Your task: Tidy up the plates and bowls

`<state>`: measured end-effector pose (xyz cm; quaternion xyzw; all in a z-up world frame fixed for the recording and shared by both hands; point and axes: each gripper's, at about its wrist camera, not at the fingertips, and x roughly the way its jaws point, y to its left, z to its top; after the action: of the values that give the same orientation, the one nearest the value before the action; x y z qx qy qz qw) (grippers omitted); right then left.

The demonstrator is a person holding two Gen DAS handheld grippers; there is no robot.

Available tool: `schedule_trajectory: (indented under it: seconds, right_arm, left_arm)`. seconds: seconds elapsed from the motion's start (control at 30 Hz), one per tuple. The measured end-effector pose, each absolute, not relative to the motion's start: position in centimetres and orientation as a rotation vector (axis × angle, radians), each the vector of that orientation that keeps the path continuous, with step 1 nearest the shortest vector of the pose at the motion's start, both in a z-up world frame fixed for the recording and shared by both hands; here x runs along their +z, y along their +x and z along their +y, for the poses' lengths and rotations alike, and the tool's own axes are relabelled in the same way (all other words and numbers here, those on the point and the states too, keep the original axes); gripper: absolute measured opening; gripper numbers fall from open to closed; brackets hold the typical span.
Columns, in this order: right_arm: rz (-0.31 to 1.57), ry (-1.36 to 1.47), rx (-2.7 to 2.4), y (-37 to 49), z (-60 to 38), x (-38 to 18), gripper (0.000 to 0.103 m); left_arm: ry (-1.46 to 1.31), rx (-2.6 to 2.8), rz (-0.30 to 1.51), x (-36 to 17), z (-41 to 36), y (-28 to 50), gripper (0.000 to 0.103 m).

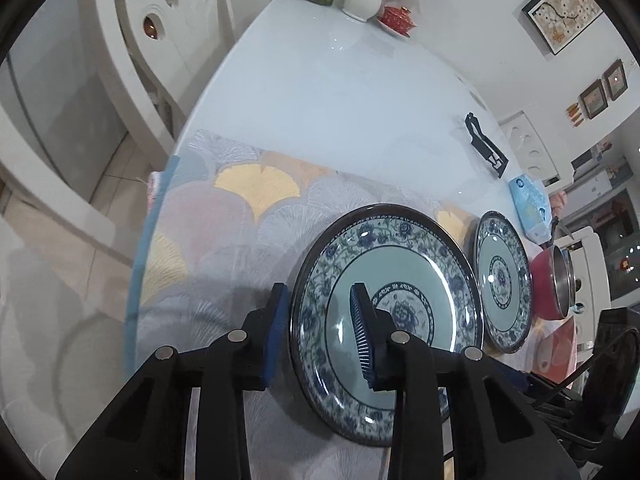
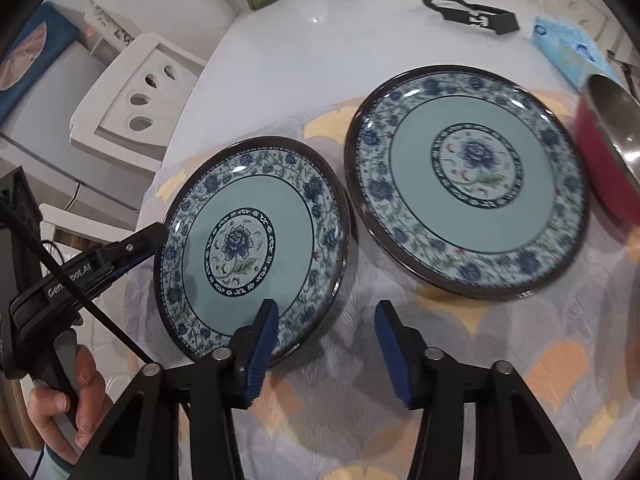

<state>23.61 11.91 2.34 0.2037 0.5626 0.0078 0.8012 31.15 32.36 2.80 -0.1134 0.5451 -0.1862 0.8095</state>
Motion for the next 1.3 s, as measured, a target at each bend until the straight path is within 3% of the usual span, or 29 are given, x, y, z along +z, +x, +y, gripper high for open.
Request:
schedule_trajectory:
  seconds: [0.13,0.33,0.7,1.03,1.3]
  right_arm:
    - [1.209,0.453,0.040,24.2,11.8,1.5,0.033]
    - [1.192,0.430,0.050,25.0,12.2,1.1,0.028]
    - [1.108,0.291,0.106,23.3,13.8,5.3,0.028]
    - [0.926,0.227,0.187,15.5,15.5,14.3,0.028]
    - [0.853,0.205,0.250,8.7,16.4,18.4,0.028]
  left_arm:
    - [-0.261,-0.429,1.187,1.7,32.3,31.5,0.028]
    - [-0.242,-0.453,1.172,1.5,31.8,31.1,0.027]
    - [-0.204,-0.419,1.052,6.5,32.7,27.3,0.027]
    - [-0.246,-0.390,0.856,15.7,34.9,18.4,0.027]
    - [-0.264,-0.345,0.765,19.4,35.8,10.7,0.027]
